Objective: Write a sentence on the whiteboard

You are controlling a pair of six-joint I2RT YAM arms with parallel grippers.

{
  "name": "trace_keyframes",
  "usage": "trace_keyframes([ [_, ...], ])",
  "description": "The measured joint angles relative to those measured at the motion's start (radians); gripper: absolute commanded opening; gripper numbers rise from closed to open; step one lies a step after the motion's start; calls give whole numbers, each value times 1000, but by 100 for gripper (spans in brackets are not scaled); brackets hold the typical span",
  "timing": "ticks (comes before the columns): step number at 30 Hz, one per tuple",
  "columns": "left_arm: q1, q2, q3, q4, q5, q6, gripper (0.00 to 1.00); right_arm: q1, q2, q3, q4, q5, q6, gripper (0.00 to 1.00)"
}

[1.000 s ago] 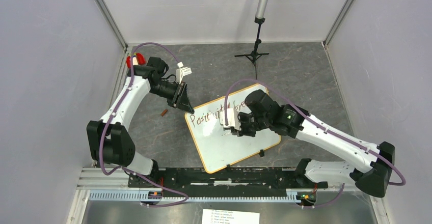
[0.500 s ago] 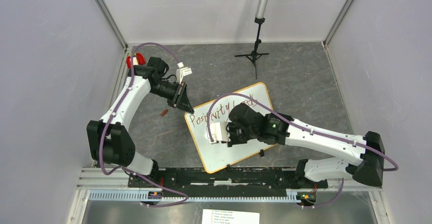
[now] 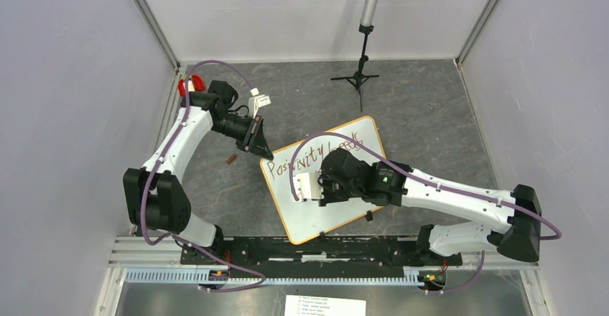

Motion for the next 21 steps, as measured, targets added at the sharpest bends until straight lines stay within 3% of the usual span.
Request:
trace_keyframes([
  [21, 0, 4, 0, 0, 2, 0, 19, 24, -14, -53, -15, -60, -29, 0],
])
